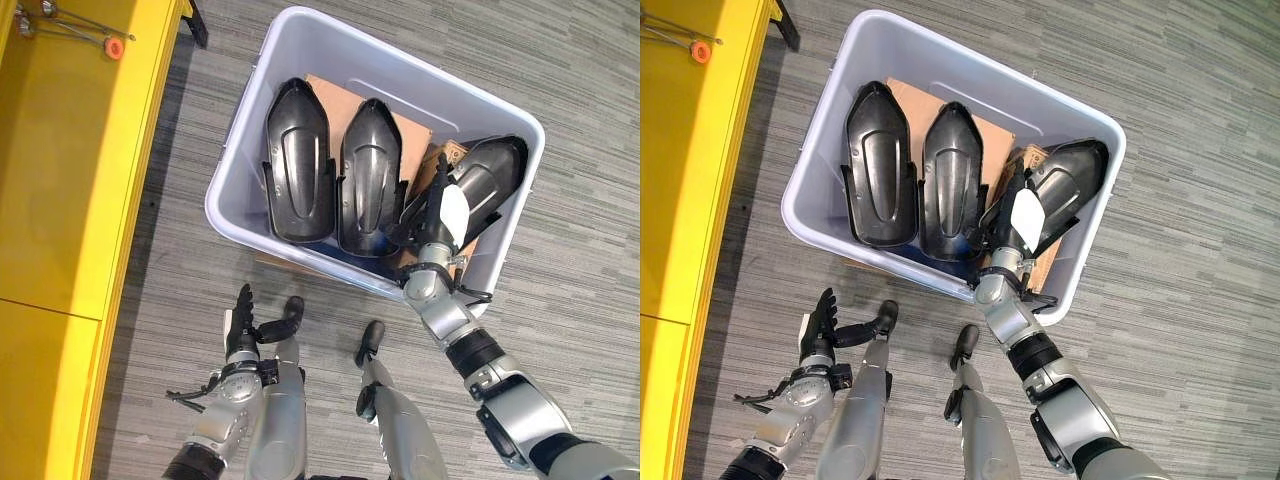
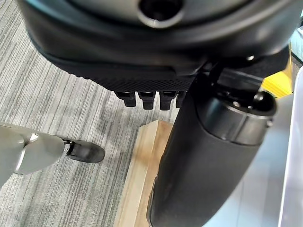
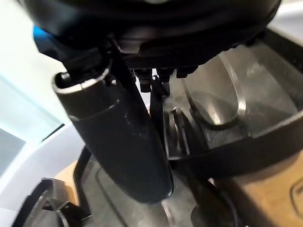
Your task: Move parts from the plastic box to the shelf.
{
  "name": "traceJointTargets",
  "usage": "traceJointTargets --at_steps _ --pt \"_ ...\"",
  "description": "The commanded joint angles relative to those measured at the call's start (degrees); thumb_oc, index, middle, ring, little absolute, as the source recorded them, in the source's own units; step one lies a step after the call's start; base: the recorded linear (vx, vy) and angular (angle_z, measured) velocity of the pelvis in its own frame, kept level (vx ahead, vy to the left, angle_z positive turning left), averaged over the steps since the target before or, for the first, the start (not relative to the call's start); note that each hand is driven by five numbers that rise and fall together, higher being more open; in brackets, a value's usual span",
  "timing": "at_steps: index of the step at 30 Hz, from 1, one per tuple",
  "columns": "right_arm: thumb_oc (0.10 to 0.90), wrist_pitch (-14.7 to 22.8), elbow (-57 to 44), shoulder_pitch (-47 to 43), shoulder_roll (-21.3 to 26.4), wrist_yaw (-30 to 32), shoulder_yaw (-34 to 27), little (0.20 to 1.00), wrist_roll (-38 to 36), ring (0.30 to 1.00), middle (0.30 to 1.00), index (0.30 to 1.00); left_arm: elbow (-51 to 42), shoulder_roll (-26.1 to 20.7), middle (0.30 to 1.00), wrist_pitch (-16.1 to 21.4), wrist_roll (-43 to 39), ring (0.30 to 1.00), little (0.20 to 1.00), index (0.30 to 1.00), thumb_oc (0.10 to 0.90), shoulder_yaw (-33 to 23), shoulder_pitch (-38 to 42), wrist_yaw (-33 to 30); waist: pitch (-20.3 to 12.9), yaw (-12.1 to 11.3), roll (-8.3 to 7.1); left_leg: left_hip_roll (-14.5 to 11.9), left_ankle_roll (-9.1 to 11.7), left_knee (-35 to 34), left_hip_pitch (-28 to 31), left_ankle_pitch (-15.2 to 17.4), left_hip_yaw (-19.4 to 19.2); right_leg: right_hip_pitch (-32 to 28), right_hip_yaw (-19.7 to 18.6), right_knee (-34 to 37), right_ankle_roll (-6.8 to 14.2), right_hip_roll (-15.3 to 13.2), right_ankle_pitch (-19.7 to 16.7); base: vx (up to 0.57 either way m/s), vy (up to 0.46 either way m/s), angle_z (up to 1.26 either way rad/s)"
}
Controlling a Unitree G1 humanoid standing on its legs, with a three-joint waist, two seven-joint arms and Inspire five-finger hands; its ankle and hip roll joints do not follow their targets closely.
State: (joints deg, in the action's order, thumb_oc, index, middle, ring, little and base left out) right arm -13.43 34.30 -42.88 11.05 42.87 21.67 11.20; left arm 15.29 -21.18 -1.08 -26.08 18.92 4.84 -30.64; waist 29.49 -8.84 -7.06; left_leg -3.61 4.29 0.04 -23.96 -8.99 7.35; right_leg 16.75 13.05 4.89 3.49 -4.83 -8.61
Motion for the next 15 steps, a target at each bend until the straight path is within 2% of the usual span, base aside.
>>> traceJointTargets --at_steps 1,6,15 --pt "0.9 -1.0 -0.5 -1.9 4.3 5.9 -3.3 1.0 2.4 1.0 1.0 1.0 -3.0 0.2 1.0 3.8 2.7 1.0 1.0 1.0 0.9 0.0 -1.1 -0.6 -0.3 0.7 0.54 -0.9 -1.6 4.0 0.9 5.2 -0.4 -1.2 -1.1 -2.1 6.5 -5.8 2.8 0.0 0.0 0.0" --pt "0.9 -1.7 0.3 -2.2 4.7 6.3 -3.6 1.0 3.3 1.0 1.0 1.0 -2.7 0.4 1.0 3.8 2.6 1.0 1.0 1.0 0.9 0.0 -0.9 -0.3 -0.2 0.7 0.61 -0.8 -1.6 4.1 0.9 5.3 -0.4 -1.2 -1.2 -2.1 6.5 -5.9 2.8 0.0 0.0 0.0" --pt "0.9 -2.8 -3.4 -2.0 7.6 5.1 -1.9 1.0 10.3 1.0 1.0 1.0 -2.1 0.7 1.0 4.3 3.1 1.0 1.0 1.0 0.9 -0.5 -0.3 0.2 -0.6 0.9 0.2 -0.6 -1.6 4.0 0.9 5.3 -0.2 -1.2 -1.1 -1.9 6.7 -6.0 2.8 0.0 0.0 0.0"
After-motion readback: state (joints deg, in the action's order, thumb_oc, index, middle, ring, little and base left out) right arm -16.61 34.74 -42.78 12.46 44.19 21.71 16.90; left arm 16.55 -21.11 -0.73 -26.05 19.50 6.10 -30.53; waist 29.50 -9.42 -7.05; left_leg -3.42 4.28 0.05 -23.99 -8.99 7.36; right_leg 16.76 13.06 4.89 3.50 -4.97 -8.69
